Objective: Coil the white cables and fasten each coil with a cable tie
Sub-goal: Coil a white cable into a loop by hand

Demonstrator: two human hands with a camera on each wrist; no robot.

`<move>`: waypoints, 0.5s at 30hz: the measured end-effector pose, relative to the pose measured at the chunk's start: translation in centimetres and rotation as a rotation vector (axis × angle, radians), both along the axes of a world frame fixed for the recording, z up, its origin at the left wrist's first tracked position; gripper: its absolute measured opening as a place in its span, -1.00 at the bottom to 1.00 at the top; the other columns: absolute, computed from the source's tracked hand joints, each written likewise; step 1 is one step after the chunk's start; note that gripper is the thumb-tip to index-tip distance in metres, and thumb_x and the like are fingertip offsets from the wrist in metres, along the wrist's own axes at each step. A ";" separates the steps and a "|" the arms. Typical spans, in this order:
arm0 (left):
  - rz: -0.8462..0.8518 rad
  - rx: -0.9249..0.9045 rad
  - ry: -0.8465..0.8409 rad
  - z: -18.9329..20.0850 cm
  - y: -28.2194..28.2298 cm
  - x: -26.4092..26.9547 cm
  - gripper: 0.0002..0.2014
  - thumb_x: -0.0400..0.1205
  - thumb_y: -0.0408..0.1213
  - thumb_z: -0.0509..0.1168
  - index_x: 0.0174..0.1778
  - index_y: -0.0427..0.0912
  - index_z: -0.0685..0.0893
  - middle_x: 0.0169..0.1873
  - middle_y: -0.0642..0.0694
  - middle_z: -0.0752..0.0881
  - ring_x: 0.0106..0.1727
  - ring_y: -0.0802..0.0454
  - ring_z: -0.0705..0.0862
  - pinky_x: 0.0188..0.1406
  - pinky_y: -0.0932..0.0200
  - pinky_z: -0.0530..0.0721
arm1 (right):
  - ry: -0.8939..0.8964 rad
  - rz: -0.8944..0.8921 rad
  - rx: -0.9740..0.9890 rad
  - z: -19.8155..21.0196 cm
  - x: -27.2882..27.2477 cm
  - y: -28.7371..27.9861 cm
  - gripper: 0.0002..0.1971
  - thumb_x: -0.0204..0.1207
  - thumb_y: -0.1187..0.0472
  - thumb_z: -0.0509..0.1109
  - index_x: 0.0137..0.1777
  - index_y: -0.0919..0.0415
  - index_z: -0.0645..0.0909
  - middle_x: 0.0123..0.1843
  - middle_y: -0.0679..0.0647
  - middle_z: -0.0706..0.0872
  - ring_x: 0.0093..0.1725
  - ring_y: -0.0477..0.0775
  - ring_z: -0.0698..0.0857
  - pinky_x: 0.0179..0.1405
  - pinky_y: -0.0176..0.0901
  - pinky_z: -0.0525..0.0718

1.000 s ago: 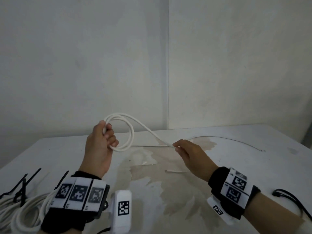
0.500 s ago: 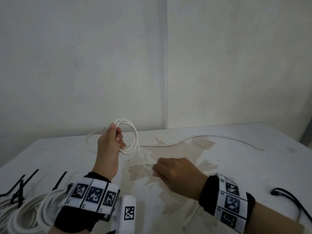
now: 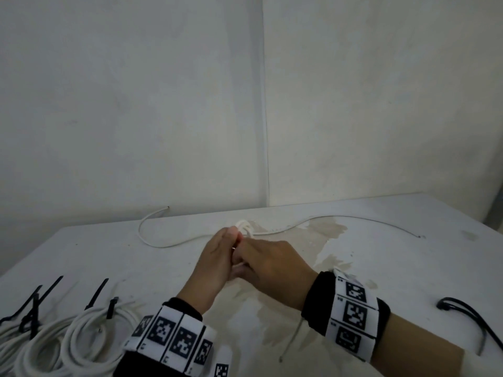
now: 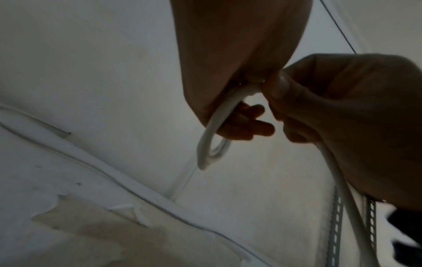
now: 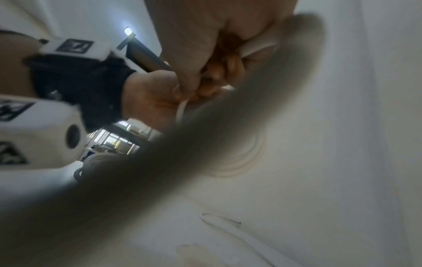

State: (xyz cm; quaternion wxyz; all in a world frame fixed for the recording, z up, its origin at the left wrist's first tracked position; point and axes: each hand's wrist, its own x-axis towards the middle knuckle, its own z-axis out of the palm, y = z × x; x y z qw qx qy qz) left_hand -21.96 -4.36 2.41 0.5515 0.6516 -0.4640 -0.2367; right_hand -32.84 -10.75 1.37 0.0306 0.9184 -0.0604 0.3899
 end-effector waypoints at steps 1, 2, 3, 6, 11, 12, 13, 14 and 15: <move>-0.016 0.030 -0.005 -0.1 0.2 -0.1 -0.77 0.71 -0.37 0.07 -0.25 -0.20 0.52 -0.33 -0.02 0.55 -0.40 0.36 0.53 -0.38 0.50 0.47 | -0.034 0.012 0.074 0.3 -0.1 -0.2 -0.80 0.35 -0.01 0.23 -0.32 0.12 0.44 -0.42 -0.03 0.61 -0.51 -0.08 0.48 -0.57 -0.29 0.35; -0.038 0.054 -0.027 -0.1 0.4 -0.3 -0.79 0.70 -0.38 0.08 -0.24 -0.23 0.52 -0.33 -0.01 0.55 -0.42 0.34 0.53 -0.42 0.50 0.46 | -0.060 0.025 0.150 0.6 -0.3 -0.5 -0.79 0.30 -0.03 0.26 -0.31 0.09 0.38 -0.41 -0.04 0.56 -0.45 -0.03 0.45 -0.46 -0.25 0.36; -0.071 0.074 -0.010 0.0 0.6 -0.6 -0.75 0.71 -0.34 0.06 -0.28 -0.25 0.50 -0.41 -0.02 0.53 -0.52 0.28 0.48 -0.52 0.47 0.41 | -0.069 0.037 0.221 0.9 -0.4 -0.8 -0.76 0.27 -0.05 0.30 -0.30 0.05 0.32 -0.39 -0.07 0.48 -0.41 0.00 0.42 -0.40 -0.23 0.35; -0.186 0.145 0.135 0.9 1.0 -1.1 -0.60 0.73 -0.20 -0.01 -0.46 -0.16 0.37 -0.62 0.01 0.34 -0.65 0.14 0.23 -0.63 0.30 0.19 | -0.050 0.068 0.294 1.6 -0.9 -2.0 -0.69 0.30 -0.05 0.40 -0.29 0.01 0.29 -0.29 -0.17 0.33 -0.40 -0.08 0.29 -0.44 -0.29 0.32; -0.258 0.160 0.388 0.7 1.2 -0.6 -0.57 0.73 -0.17 -0.04 -0.37 -0.27 0.52 -0.68 0.00 0.28 -0.75 0.18 0.15 -0.72 0.36 0.14 | -0.074 0.092 0.446 2.3 -2.0 -4.2 -0.79 0.39 0.16 0.43 -0.26 0.34 0.59 -0.34 0.08 0.62 -0.34 -0.05 0.45 -0.40 -0.31 0.40; -0.270 0.160 0.422 0.5 1.4 -0.6 -0.56 0.74 -0.16 -0.05 -0.35 -0.28 0.53 -0.69 0.00 0.28 -0.75 0.19 0.15 -0.73 0.37 0.14 | -0.080 0.092 0.465 2.3 -2.0 -4.5 -0.78 0.40 0.16 0.41 -0.25 0.36 0.62 -0.32 0.14 0.66 -0.32 -0.01 0.49 -0.37 -0.28 0.45; -0.277 0.149 0.445 0.5 1.4 -0.7 -0.56 0.74 -0.14 -0.05 -0.35 -0.29 0.53 -0.69 0.00 0.28 -0.76 0.19 0.15 -0.73 0.37 0.14 | -0.082 0.096 0.483 2.2 -2.1 -4.7 -0.78 0.41 0.16 0.39 -0.23 0.36 0.64 -0.30 0.18 0.68 -0.30 0.01 0.53 -0.32 -0.28 0.48; -0.275 0.132 0.465 0.5 1.5 -0.7 -0.55 0.74 -0.14 -0.06 -0.34 -0.29 0.53 -0.69 0.01 0.27 -0.76 0.20 0.14 -0.74 0.38 0.14 | -0.089 0.101 0.498 2.1 -2.0 -4.9 -0.78 0.43 0.17 0.37 -0.20 0.36 0.66 -0.27 0.19 0.70 -0.28 0.01 0.55 -0.28 -0.30 0.49; -0.275 0.111 0.481 0.5 1.5 -0.7 -0.55 0.73 -0.13 -0.06 -0.34 -0.30 0.52 -0.70 0.01 0.27 -0.76 0.21 0.14 -0.75 0.38 0.14 | -0.107 0.102 0.509 1.9 -2.0 -5.0 -0.79 0.45 0.18 0.35 -0.17 0.36 0.69 -0.25 0.19 0.72 -0.25 0.00 0.58 -0.24 -0.36 0.50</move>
